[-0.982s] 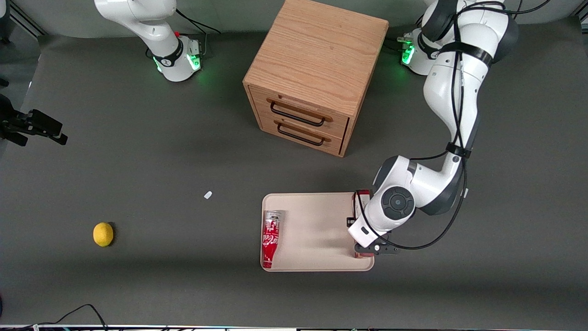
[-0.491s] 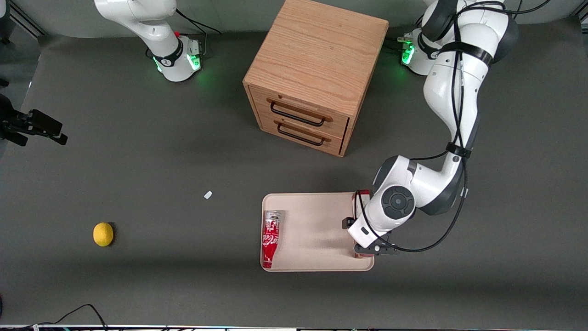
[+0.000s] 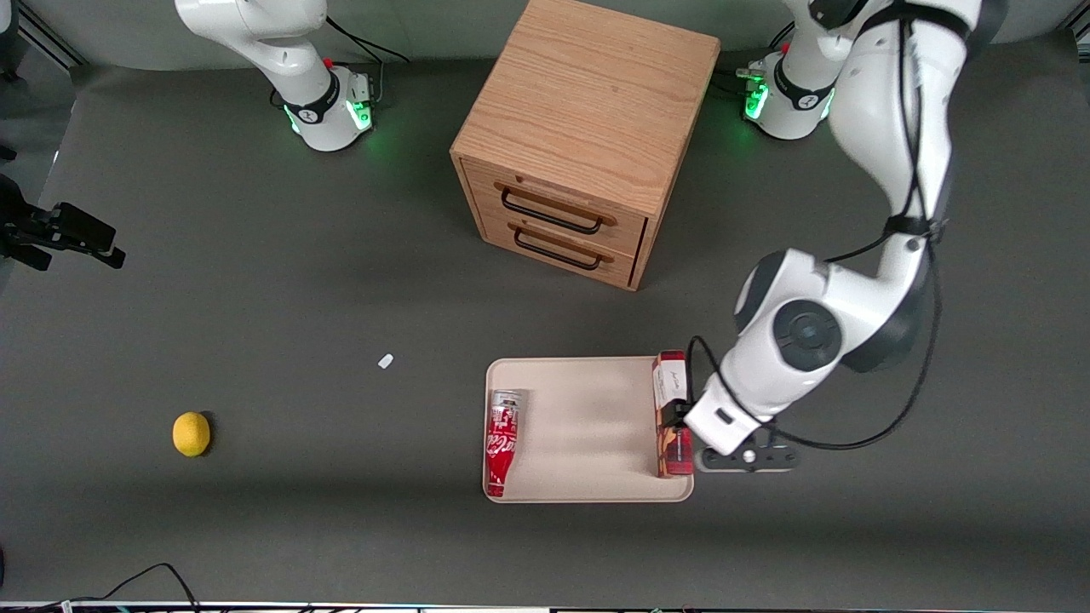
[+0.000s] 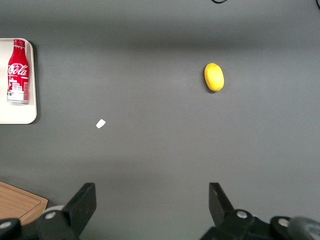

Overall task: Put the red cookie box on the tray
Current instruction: 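Open the left gripper and raise it away from the tray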

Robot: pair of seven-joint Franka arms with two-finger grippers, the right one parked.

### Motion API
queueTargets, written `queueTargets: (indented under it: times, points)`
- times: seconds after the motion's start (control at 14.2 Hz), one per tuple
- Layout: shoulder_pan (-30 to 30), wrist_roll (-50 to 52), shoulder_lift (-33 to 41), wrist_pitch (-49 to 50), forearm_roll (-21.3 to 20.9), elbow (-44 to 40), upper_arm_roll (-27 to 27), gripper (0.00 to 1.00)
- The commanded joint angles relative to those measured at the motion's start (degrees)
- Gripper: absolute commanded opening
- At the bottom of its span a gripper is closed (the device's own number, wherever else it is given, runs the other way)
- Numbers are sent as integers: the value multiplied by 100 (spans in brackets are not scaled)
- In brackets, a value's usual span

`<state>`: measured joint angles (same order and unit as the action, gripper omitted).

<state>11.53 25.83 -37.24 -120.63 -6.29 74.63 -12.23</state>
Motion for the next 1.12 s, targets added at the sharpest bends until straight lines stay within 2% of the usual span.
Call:
queueTargets:
  times: [0.0,0.14,0.49,0.7,1.05]
  points:
    - [-484,10,1400,239,268,1280,-8,100]
    - [-809,-199,1955,950,357,1379,-8,100]
    - [-1670,-1894,3150,2489,383,1589,10,100]
    - [-2075,-2643,3783,2859,462,1896,18,100]
    - [-2129,-2662,4014,3106,743,1889,141,100]
